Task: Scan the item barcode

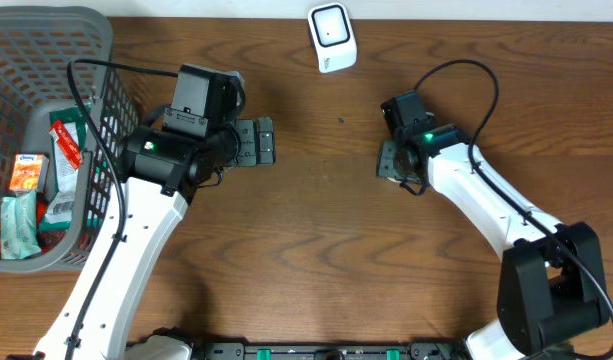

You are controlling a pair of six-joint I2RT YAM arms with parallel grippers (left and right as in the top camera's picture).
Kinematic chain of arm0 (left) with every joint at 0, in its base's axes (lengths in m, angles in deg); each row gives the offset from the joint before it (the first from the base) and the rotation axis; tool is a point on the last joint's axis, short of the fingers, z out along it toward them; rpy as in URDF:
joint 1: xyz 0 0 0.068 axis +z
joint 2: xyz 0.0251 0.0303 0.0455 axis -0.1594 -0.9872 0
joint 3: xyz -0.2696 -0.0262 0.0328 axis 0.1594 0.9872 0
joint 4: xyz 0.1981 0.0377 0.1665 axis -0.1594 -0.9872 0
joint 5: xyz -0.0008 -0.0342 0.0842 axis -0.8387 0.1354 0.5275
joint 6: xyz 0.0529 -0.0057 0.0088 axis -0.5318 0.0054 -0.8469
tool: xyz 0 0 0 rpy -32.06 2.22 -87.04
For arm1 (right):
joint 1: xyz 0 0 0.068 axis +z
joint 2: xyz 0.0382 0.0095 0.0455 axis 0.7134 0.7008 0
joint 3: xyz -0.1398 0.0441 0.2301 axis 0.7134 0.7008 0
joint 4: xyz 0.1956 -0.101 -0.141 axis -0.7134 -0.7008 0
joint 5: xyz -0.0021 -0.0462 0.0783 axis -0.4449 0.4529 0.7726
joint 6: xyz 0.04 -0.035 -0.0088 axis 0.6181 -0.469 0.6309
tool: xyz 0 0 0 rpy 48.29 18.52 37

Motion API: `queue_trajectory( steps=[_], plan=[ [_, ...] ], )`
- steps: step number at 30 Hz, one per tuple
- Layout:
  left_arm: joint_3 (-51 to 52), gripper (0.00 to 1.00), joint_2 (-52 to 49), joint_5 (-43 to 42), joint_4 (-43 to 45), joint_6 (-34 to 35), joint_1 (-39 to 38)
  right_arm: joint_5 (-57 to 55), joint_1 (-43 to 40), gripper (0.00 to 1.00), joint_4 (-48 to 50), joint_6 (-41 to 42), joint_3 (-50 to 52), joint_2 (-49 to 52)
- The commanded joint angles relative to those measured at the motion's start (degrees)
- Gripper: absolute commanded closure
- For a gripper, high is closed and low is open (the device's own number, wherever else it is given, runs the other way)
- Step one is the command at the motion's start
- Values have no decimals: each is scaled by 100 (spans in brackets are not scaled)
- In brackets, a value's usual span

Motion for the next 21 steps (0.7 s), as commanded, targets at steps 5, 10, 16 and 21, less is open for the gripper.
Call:
queue_trajectory(
  steps=[5, 10, 16, 21],
  plan=[
    [-76, 4, 52, 35, -17, 9, 24, 286, -46, 42, -367, -2232, 31, -188],
    [-76, 4, 52, 35, -17, 9, 24, 293, -94, 33, -356, -1366, -55, -267],
    [-76, 4, 52, 35, -17, 9, 24, 284, -184, 1, -164, 1283, -127, -498],
    [-76, 4, 52, 35, -17, 9, 24, 79, -286, 4, 254, 2592, -107, -461]
  ],
)
